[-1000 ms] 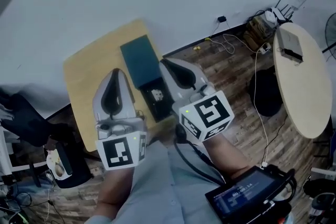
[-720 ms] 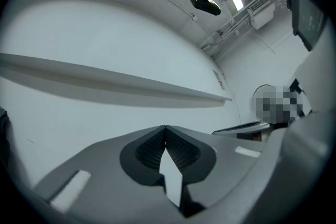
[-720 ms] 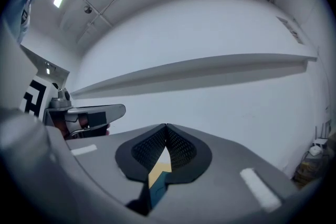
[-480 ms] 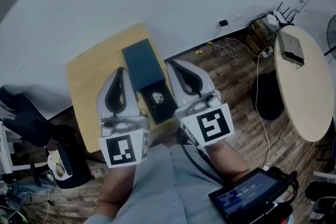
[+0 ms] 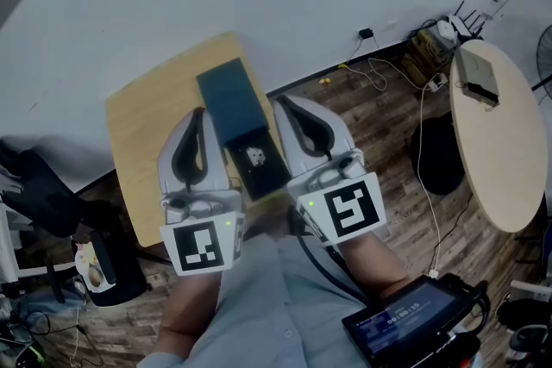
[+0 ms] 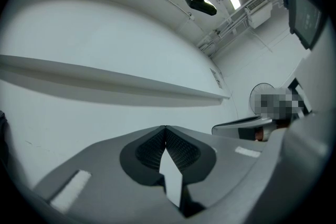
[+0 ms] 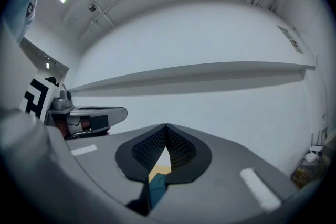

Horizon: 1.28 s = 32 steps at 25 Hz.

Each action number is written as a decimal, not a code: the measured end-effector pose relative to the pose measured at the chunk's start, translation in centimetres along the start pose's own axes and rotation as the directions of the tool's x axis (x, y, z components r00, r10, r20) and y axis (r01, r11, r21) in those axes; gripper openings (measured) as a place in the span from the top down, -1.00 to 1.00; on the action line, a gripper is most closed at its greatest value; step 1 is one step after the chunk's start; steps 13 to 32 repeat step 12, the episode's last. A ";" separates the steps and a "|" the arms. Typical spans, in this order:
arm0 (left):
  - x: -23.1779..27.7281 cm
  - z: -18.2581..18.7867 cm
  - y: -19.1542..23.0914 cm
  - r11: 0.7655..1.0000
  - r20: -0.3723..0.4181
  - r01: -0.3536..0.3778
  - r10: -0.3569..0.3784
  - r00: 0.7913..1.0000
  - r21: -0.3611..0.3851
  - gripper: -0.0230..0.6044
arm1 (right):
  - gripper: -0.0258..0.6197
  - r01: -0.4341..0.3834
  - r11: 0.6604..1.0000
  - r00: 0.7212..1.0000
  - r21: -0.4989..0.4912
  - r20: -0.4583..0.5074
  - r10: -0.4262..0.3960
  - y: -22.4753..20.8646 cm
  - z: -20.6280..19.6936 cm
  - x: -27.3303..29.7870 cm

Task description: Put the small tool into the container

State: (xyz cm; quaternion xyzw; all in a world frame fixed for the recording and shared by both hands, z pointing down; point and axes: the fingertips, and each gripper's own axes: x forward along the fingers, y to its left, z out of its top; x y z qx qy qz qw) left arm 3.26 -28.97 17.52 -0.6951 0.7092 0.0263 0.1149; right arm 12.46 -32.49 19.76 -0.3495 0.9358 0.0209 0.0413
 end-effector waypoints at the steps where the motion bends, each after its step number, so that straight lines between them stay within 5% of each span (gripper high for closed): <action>1: 0.0 0.0 -0.1 1.000 -0.001 0.001 -0.001 1.000 0.002 0.89 | 0.92 0.001 1.000 1.000 0.000 0.000 -0.001 0.0 0.0 -0.1; 32: -0.1 0.1 -0.5 1.000 0.002 0.009 -0.009 1.000 0.022 0.89 | 0.92 0.010 1.000 1.000 -0.001 0.006 -0.010 -0.2 0.2 -0.3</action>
